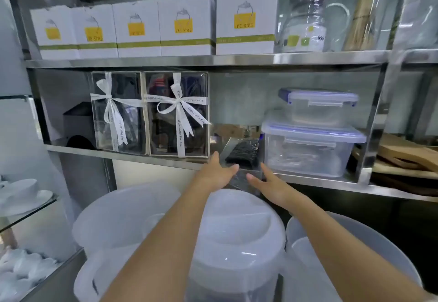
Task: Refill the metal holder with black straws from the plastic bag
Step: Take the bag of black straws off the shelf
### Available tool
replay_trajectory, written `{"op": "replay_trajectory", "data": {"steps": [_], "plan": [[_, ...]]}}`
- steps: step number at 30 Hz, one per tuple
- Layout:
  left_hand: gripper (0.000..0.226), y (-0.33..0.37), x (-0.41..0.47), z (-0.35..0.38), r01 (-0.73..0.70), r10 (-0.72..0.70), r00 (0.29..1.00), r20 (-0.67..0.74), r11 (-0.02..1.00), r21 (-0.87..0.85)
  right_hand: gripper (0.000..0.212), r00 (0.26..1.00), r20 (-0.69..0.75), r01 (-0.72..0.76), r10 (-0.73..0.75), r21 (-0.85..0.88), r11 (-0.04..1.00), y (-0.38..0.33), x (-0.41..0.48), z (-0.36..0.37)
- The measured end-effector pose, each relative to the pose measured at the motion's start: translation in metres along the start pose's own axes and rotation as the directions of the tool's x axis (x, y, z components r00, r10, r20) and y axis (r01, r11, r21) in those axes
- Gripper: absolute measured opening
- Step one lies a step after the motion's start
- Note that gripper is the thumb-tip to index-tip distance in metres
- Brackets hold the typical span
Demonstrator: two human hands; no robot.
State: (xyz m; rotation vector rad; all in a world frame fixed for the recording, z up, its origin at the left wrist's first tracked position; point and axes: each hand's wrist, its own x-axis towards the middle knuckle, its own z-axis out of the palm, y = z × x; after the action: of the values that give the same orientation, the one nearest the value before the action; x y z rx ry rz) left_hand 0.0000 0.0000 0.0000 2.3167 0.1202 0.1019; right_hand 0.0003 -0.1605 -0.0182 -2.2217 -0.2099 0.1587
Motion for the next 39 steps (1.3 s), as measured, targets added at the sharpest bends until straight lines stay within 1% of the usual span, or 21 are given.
{"op": "replay_trajectory", "data": {"steps": [3, 5, 7, 8, 10, 13, 14, 16, 19, 20, 22, 23, 25, 27, 29, 31, 33, 35, 37, 38, 39], "plan": [[0.058, 0.000, 0.004, 0.002, -0.075, 0.072, 0.997, -0.026, 0.991, -0.111, 0.059, 1.000, 0.003, 0.020, -0.020, 0.111, 0.994, 0.002, 0.004, 0.000], [0.046, 0.000, 0.004, 0.001, -0.073, 0.059, 0.995, -0.081, 0.980, -0.185, 0.048, 1.000, -0.022, 0.004, 0.000, 0.183, 0.983, 0.004, 0.004, 0.000], [0.022, 0.001, 0.002, 0.000, -0.060, 0.025, 0.990, -0.138, 0.966, -0.252, 0.039, 0.997, -0.078, -0.004, 0.025, 0.255, 0.967, 0.003, 0.003, -0.003], [0.016, 0.002, 0.002, -0.001, -0.073, 0.015, 0.984, -0.178, 0.943, -0.324, 0.034, 0.994, -0.100, -0.005, 0.036, 0.295, 0.956, 0.001, 0.002, -0.005], [0.020, 0.004, -0.001, -0.006, -0.077, -0.025, 0.978, -0.209, 0.882, -0.464, 0.019, 0.993, -0.107, -0.012, 0.059, 0.392, 0.920, -0.002, -0.003, -0.010], [0.026, 0.001, -0.006, -0.010, -0.109, -0.033, 0.964, -0.264, 0.856, -0.506, 0.008, 0.989, -0.121, -0.005, 0.081, 0.525, 0.851, -0.013, -0.011, -0.017], [0.028, -0.002, -0.010, -0.011, -0.133, -0.016, 0.958, -0.286, 0.858, -0.496, 0.009, 0.984, -0.147, -0.007, 0.104, 0.546, 0.838, -0.018, -0.013, -0.019], [0.036, -0.011, -0.017, -0.010, -0.176, 0.047, 0.948, -0.313, 0.901, -0.397, 0.021, 0.969, -0.190, -0.022, 0.157, 0.570, 0.821, -0.026, -0.019, -0.023], [0.061, -0.022, -0.023, -0.008, -0.219, 0.187, 0.963, -0.194, 0.962, -0.161, 0.027, 0.977, -0.189, 0.037, 0.097, 0.600, 0.799, -0.038, -0.037, -0.030], [0.068, -0.020, -0.026, -0.009, -0.234, 0.212, 0.965, -0.153, 0.962, -0.140, 0.025, 0.978, -0.195, 0.067, 0.066, 0.604, 0.794, -0.041, -0.045, -0.034], [0.075, -0.013, -0.033, -0.012, -0.296, 0.263, 0.951, -0.163, 0.927, -0.228, 0.023, 0.977, -0.210, 0.113, 0.024, 0.618, 0.778, -0.049, -0.062, -0.043], [0.072, -0.008, -0.034, -0.014, -0.332, 0.276, 0.936, -0.217, 0.898, -0.288, 0.024, 0.976, -0.217, 0.131, 0.009, 0.622, 0.772, -0.052, -0.070, -0.048], [0.055, 0.004, -0.042, -0.020, -0.384, 0.285, 0.912, -0.296, 0.849, -0.364, 0.024, 0.974, -0.224, 0.156, -0.021, 0.605, 0.781, -0.058, -0.086, -0.058], [0.036, 0.014, -0.049, -0.026, -0.408, 0.313, 0.909, -0.276, 0.804, -0.432, 0.024, 0.973, -0.226, 0.182, -0.052, 0.605, 0.775, -0.062, -0.100, -0.068], [0.020, 0.024, -0.062, -0.031, -0.460, 0.369, 0.886, -0.282, 0.777, -0.430, 0.030, 0.970, -0.225, 0.212, -0.088, 0.619, 0.756, -0.066, -0.115, -0.078], [0.021, 0.035, -0.071, -0.034, -0.499, 0.383, 0.863, -0.329, 0.749, -0.436, 0.040, 0.966, -0.228, 0.243, -0.124, 0.632, 0.736, -0.071, -0.127, -0.085], [0.019, 0.048, -0.083, -0.038, -0.487, 0.347, 0.868, -0.355, 0.731, -0.478, 0.048, 0.958, -0.232, 0.282, -0.171, 0.636, 0.718, -0.076, -0.139, -0.092], [0.016, 0.062, -0.094, -0.045, -0.512, 0.353, 0.854, -0.383, 0.702, -0.495, 0.054, 0.940, -0.265, 0.341, -0.217, 0.665, 0.665, -0.081, -0.151, -0.097], [0.012, 0.073, -0.105, -0.053, -0.548, 0.381, 0.832, -0.404, 0.682, -0.484, 0.057, 0.911, -0.365, 0.404, -0.190, 0.704, 0.584, -0.085, -0.162, -0.103], [0.012, 0.079, -0.111, -0.058, -0.559, 0.387, 0.824, -0.414, 0.677, -0.479, 0.056, 0.889, -0.427, 0.438, -0.167, 0.687, 0.580, -0.087, -0.168, -0.105], [0.012, 0.084, -0.118, -0.062, -0.568, 0.387, 0.816, -0.430, 0.676, -0.469, 0.051, 0.863, -0.478, 0.466, -0.161, 0.632, 0.619, -0.088, -0.175, -0.106]]}}
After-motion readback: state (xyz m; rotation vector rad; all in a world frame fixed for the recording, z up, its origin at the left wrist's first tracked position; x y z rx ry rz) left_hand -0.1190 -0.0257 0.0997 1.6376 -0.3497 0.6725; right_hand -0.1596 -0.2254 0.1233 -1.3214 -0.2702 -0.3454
